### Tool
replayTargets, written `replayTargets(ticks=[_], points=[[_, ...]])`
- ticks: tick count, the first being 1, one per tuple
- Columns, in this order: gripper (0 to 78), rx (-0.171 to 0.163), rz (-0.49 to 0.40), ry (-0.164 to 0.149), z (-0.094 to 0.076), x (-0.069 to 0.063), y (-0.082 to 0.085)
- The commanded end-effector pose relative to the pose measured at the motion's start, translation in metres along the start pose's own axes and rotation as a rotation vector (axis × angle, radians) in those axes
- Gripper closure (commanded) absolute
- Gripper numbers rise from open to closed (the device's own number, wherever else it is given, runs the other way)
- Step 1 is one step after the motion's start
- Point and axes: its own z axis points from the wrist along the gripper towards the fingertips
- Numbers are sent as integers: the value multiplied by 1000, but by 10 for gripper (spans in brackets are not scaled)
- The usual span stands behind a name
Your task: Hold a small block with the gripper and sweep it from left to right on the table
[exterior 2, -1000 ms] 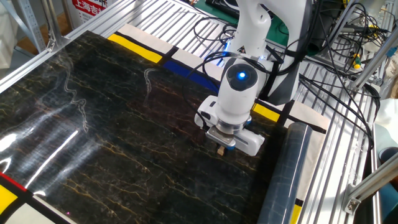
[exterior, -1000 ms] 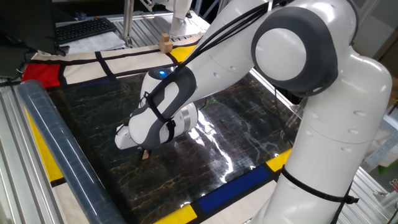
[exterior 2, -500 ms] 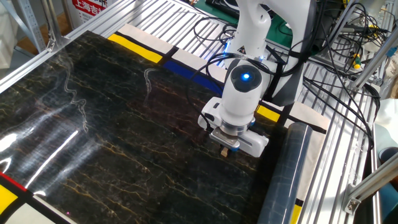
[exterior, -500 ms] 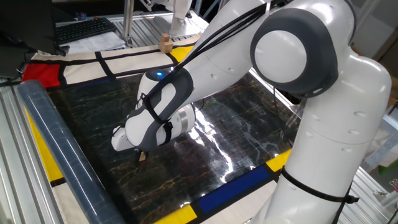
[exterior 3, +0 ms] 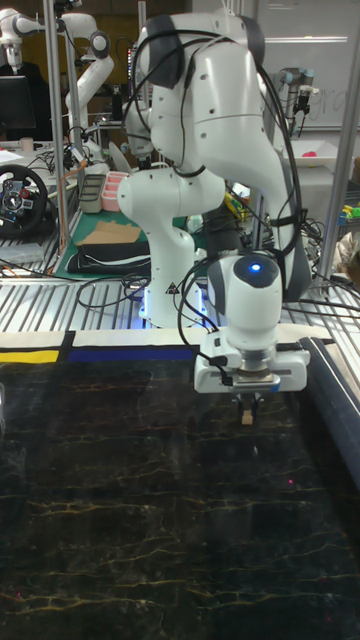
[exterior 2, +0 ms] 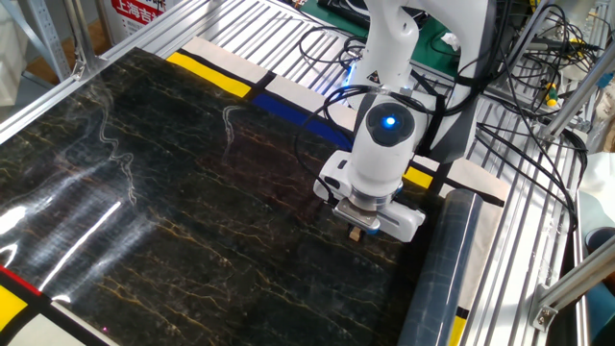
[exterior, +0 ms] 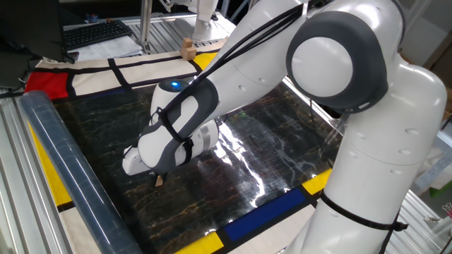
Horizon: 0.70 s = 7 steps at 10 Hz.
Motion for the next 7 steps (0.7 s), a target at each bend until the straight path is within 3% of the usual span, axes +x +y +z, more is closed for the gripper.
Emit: replayTargets(ticks=[1, 7], points=[[764, 10, 3, 0, -5, -1, 0], [764, 13, 32, -4, -5, -1, 0]])
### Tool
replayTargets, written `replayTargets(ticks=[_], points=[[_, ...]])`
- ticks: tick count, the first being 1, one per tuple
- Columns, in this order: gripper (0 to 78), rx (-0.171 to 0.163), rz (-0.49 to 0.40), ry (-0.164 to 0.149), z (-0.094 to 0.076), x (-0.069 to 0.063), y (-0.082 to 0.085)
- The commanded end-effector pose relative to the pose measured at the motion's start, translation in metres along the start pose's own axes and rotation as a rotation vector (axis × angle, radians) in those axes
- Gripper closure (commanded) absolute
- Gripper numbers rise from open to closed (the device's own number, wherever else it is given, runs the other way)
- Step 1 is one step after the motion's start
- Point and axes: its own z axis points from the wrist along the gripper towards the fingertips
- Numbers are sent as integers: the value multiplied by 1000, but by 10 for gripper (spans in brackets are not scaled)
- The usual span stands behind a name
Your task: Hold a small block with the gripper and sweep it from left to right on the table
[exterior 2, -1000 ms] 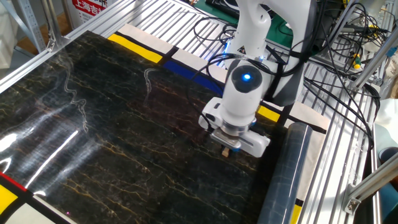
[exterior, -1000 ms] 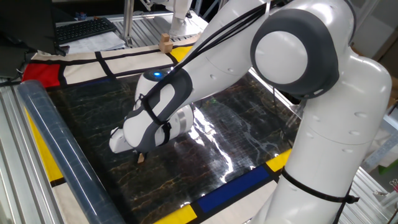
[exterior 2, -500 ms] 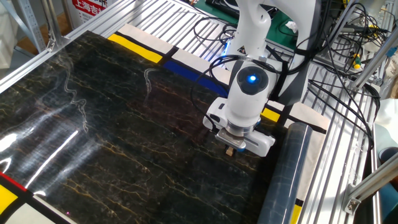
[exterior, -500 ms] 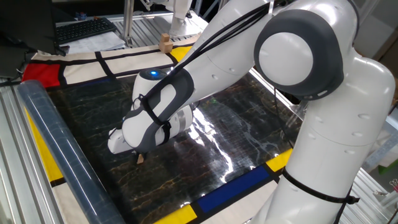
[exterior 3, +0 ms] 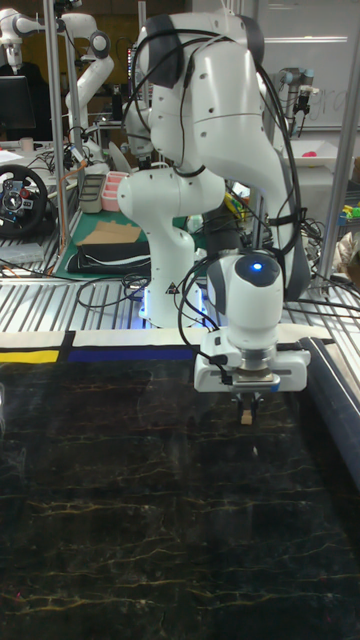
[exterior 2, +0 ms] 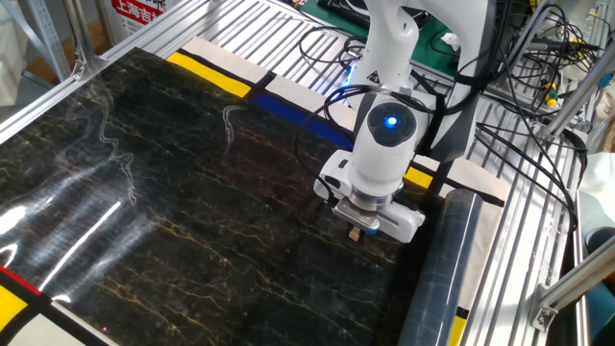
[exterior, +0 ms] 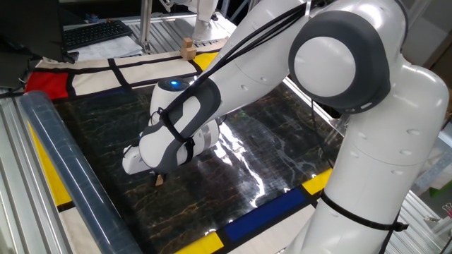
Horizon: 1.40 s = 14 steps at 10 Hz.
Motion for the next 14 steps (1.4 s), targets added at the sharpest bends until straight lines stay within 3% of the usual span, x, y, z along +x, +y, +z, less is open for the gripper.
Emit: replayTargets(ticks=[1, 9, 10, 14], points=[[764, 3, 21, -7, -1, -1, 0], [764, 6, -2, -10, 0, -2, 1], [1, 6, -2, -10, 0, -2, 1], [1, 6, -2, -10, 0, -2, 1]])
